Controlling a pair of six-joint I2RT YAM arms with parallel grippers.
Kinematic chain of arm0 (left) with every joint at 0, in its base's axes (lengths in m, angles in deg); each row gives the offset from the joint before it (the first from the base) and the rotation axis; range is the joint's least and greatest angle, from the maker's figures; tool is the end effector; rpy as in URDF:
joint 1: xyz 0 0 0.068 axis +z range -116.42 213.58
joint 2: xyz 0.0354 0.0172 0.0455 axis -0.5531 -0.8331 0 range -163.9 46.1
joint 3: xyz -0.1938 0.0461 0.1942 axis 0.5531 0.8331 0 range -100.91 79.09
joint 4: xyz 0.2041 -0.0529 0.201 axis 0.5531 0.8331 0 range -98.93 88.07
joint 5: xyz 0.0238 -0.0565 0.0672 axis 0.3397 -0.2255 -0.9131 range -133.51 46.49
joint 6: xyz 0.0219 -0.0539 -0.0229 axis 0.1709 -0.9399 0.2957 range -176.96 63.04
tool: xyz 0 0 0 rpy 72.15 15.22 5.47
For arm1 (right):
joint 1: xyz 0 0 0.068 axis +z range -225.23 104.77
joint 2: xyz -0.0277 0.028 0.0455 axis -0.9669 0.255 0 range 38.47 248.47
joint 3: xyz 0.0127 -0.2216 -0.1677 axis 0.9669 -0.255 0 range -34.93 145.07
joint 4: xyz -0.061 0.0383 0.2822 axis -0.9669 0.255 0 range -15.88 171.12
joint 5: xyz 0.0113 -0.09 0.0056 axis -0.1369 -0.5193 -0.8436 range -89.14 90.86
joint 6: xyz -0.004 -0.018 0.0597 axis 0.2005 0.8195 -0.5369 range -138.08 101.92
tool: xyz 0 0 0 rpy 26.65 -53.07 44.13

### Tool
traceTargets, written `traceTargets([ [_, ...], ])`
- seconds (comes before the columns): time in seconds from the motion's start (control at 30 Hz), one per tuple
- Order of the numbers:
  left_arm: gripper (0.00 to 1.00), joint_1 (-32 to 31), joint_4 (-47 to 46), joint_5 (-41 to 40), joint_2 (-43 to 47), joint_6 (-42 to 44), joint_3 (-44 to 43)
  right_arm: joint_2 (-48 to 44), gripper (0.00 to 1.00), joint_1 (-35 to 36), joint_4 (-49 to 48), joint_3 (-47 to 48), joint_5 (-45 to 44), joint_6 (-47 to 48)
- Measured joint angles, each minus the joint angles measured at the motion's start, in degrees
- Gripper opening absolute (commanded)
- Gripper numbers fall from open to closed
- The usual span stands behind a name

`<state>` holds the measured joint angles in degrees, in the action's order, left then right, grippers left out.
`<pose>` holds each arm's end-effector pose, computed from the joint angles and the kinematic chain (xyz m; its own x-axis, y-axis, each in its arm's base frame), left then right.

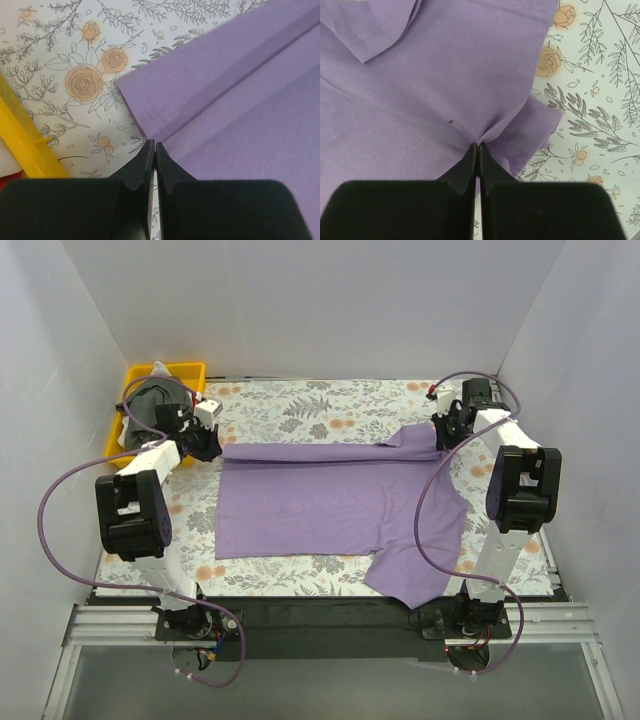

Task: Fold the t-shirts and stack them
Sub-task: Fold the tshirt

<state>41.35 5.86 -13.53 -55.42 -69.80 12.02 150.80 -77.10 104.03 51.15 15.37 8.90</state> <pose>0.4106 0.0320 0.1834 -0.7775 -0.3004 -0.5525 0.0342 0.8571 -0.5141 0.4640 -0.0033 0.1946 -0.6910 -0.4169 -0.5906 -0.4726 0.8787 -0.0672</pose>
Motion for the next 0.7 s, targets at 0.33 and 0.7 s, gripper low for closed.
traceTargets([
  [0.33,0.00,-0.1,3.1,-1.1,-2.8,1.0,0.1,0.3,0.01,0.0,-0.1,-1.5,-1.3,2.3],
  [0.7,0.47,-0.5,11.0,-0.1,-2.8,4.1,-1.4,1.3,0.72,-0.1,4.7,-0.2,-1.8,4.3],
])
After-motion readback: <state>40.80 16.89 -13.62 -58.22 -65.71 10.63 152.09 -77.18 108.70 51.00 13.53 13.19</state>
